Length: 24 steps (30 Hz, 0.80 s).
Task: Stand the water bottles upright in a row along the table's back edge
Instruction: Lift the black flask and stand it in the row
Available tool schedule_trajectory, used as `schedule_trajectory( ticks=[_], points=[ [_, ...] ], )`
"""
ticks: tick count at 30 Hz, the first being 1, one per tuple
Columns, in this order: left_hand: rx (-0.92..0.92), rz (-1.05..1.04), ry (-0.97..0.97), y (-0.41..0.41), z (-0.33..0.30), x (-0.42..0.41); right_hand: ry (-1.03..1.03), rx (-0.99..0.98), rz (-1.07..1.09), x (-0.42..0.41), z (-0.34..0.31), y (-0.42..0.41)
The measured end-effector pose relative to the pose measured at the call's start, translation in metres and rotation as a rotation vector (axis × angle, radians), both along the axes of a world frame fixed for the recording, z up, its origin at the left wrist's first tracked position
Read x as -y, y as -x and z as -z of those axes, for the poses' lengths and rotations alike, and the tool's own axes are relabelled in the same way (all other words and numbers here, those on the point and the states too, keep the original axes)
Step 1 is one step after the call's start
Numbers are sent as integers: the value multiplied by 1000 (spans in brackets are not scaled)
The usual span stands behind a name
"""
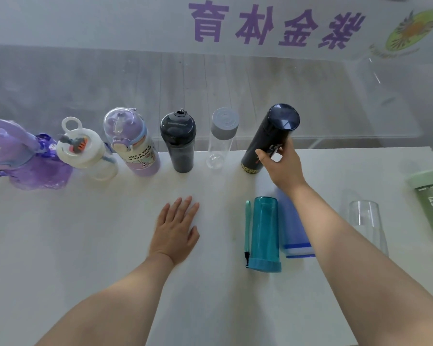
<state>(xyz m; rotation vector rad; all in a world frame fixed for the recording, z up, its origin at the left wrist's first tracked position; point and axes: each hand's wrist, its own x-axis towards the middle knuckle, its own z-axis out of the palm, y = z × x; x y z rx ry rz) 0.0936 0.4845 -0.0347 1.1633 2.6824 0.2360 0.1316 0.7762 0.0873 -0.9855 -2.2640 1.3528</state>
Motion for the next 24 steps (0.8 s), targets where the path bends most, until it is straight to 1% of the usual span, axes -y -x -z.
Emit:
schedule_trajectory(
  ticks=[7, 11, 18, 21, 24],
  points=[
    [-1, 0, 6, 0, -1, 0, -49, 39, 4, -8, 3, 9],
    [10, 0, 5, 0, -2, -1, -63, 27, 9, -6, 5, 9],
    [15, -2, 5, 0, -3, 0, -33, 36, 0, -6, 5, 9],
    [18, -3, 9, 0, -3, 0, 10, 75, -53, -8, 5, 2],
    [18, -6, 12, 0, -3, 0, -33, 176, -49, -4, 5, -20]
  ],
)
